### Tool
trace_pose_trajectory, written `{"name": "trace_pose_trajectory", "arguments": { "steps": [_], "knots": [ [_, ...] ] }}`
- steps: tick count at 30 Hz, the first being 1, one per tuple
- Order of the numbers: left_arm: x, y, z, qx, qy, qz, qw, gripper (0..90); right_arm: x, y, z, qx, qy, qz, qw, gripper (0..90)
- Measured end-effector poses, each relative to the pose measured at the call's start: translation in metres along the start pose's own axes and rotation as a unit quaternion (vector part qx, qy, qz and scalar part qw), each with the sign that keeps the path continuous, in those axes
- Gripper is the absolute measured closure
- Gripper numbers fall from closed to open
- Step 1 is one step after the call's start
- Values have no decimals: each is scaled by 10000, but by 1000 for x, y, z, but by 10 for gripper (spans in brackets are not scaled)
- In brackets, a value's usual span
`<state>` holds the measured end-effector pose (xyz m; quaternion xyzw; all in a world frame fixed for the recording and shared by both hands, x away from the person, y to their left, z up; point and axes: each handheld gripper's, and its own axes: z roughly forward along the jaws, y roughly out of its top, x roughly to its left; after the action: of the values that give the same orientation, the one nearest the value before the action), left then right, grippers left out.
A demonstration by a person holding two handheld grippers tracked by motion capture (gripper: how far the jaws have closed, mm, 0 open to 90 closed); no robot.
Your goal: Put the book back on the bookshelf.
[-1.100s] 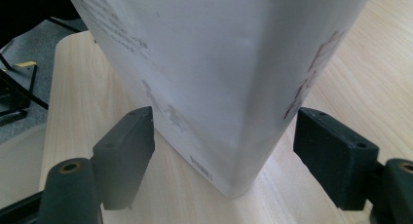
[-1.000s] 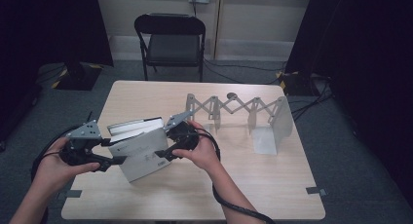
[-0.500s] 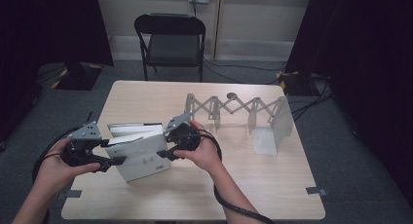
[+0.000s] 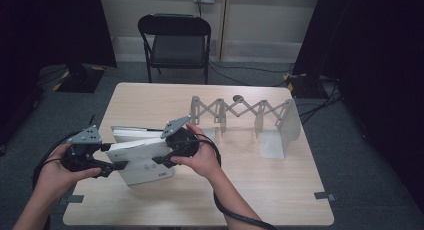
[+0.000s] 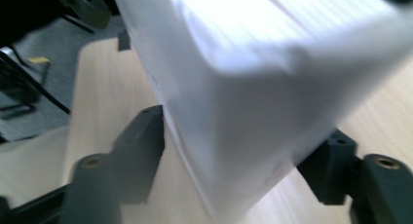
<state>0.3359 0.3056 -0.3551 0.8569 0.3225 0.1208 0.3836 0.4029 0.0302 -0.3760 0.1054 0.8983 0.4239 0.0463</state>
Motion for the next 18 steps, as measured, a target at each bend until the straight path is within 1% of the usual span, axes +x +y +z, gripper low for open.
{"name": "trace_pose_trajectory", "arguments": {
  "steps": [1,2,3,5,6,7,10,11,12,13,14,15,17,18],
  "knots": [
    [1,-1,0,5,6,-1,10000,246,0,0,0,21,3,-1,10000,355],
    [1,-2,0,8,43,-2,10000,237,1,0,-2,28,55,-70,10000,392],
    [2,-3,0,6,56,-12,10000,229,2,0,-3,46,70,-104,9999,408],
    [3,-5,1,4,72,-64,10000,228,3,0,-4,79,79,-106,9999,421],
    [4,-6,2,-21,66,-104,9999,222,5,0,-5,93,69,-114,9999,438],
    [5,-7,2,11,74,-110,9999,221,7,0,-6,135,85,-142,9998,463],
    [5,-9,4,-26,105,-198,9997,210,10,-1,-8,127,90,-80,9998,511],
    [5,-9,5,16,129,-162,9998,203,10,-2,-9,108,50,-29,9999,517],
    [5,-9,5,15,141,-175,9997,203,10,-3,-10,83,21,-1,10000,521],
    [5,-9,6,1,178,-120,9998,203,11,-4,-11,76,-7,21,10000,524],
    [4,-9,7,-15,136,-137,9998,202,11,-5,-12,74,-27,37,10000,525],
    [4,-9,7,-3,154,-178,9997,203,12,-6,-13,62,-44,36,10000,525],
    [5,-9,8,11,139,-134,9998,199,13,-8,-16,83,-98,88,9999,526],
    [4,-8,9,17,145,-164,9998,199,13,-9,-18,90,-122,99,9998,526]
  ]
}}
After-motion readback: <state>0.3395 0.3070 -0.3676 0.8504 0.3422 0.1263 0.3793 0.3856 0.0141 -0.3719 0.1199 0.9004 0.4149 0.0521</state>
